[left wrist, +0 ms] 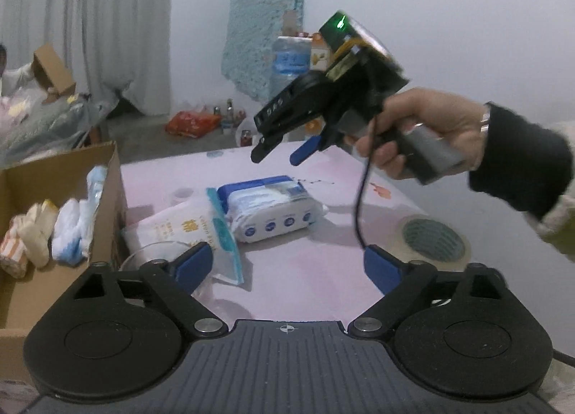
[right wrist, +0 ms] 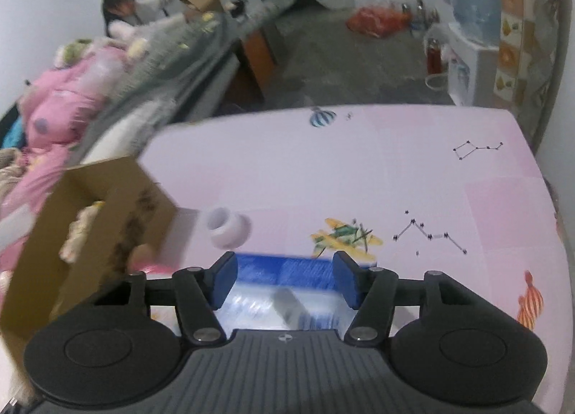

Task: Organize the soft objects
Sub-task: 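Reach both grippers to the blue-and-white wet-wipes pack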

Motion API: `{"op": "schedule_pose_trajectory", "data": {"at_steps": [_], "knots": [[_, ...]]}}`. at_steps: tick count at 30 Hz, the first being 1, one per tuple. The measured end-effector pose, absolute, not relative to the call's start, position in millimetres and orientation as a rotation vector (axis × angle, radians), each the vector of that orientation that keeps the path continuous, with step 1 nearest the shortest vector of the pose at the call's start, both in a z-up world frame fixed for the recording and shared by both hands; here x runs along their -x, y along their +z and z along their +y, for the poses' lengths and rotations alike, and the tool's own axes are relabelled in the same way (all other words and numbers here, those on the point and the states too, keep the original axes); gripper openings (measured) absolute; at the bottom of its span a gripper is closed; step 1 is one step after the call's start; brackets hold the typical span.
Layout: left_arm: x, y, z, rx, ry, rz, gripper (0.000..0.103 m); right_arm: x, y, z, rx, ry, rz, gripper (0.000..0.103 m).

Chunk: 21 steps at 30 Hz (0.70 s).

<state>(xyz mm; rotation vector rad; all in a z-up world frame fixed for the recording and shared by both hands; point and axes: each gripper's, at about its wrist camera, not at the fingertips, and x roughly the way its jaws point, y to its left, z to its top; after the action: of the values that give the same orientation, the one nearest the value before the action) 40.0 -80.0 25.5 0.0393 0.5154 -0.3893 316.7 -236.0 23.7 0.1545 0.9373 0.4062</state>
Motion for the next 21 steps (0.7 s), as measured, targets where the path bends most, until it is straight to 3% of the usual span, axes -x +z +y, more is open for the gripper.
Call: {"op": "schedule_pose_trajectory", "data": {"at_steps": [10,21], "knots": [[-38.5,26.7,-51.3,0.051,-0.403,0.567,0.070,-362.9,-17.9,-207.4,-0.052,0.385,1.066,0.045],[-3.0,20.1,-30.0,0.095,-0.454,0.579,0.070,-284.8,-14.3,-221.4,-0.148,0.403,1.172,0.045]]}}
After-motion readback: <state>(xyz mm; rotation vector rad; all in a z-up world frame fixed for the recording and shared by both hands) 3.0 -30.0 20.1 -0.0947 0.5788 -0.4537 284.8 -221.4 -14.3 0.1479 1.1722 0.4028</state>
